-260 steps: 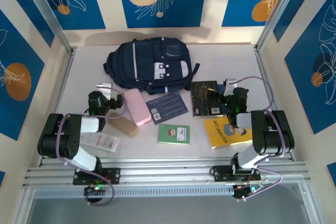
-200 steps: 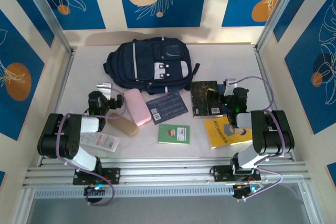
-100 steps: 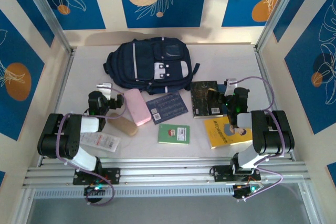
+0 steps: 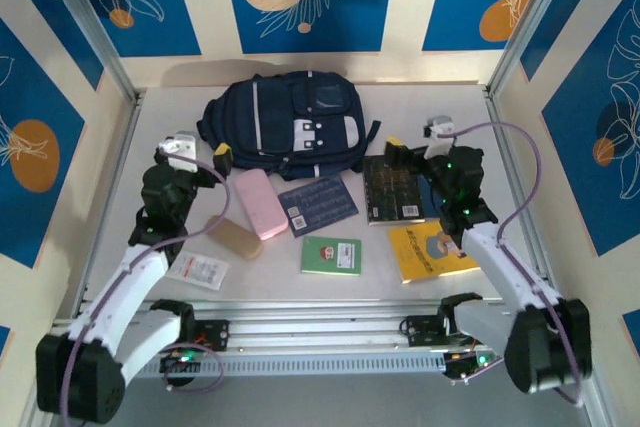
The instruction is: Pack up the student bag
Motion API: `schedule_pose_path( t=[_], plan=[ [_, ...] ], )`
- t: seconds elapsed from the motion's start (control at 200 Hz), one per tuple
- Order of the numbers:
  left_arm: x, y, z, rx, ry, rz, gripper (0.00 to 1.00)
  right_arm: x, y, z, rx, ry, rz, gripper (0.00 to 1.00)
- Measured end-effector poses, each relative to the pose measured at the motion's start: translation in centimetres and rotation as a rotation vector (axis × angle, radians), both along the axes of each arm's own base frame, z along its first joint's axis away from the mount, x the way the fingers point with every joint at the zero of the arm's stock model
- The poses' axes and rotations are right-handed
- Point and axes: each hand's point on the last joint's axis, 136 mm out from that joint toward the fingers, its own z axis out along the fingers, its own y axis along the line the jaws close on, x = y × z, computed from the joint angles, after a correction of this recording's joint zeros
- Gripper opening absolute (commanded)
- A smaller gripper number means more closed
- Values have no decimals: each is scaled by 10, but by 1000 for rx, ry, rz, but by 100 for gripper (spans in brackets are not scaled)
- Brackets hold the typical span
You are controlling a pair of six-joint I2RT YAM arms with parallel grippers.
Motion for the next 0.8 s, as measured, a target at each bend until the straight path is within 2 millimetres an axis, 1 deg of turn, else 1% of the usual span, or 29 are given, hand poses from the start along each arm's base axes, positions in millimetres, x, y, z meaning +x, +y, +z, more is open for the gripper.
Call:
schedule_pose_path(
  t=[0.045, 0.11, 0.155, 0.205, 0.23, 0.27, 0.315, 0.38, 0.435, 0.505, 0.565, 0.6, 0.675, 0.72, 0.8],
  plan=[
    [-13, -17, 13, -24, 11, -59, 100, -17, 29, 22, -5, -30, 88, 99],
    [-25, -35, 31, -57, 62, -117, 100, -45, 62, 45, -6, -45, 206, 99],
    [-31, -46, 47, -73, 112, -149, 100, -62, 78, 55, -7, -39, 270, 99],
    [-33, -54, 66, -90, 149, -168, 100, -77, 87, 67, -2, -26, 306, 99],
    [-34, -57, 74, -98, 178, -171, 100, -81, 89, 71, 2, -11, 303, 99],
    [-34, -58, 81, -107, 221, -169, 100, -86, 89, 79, 14, 23, 286, 99],
    [-34, -59, 82, -110, 273, -162, 100, -89, 85, 88, 31, 78, 258, 99],
    [-34, -59, 69, -99, 371, -146, 100, -87, 68, 99, 66, 161, 180, 99],
    [-33, -59, 50, -83, 455, -127, 100, -85, 50, 103, 109, 219, 110, 99],
    [-30, -55, 20, -67, 564, -73, 100, -82, 25, 94, 177, 306, 45, 99],
    [-26, -48, 0, -75, 637, -21, 100, -78, 5, 74, 243, 399, -8, 99],
    [-23, -42, -9, -98, 673, 10, 100, -78, 1, 62, 267, 449, -20, 99],
    [-10, -24, -21, -181, 722, 81, 100, -81, 7, 34, 308, 555, -1, 100],
    [-1, -15, -29, -238, 749, 117, 100, -83, 13, 15, 327, 622, 16, 97],
    [18, -7, -43, -310, 797, 152, 100, -84, 22, -14, 354, 732, 32, 93]
  ],
)
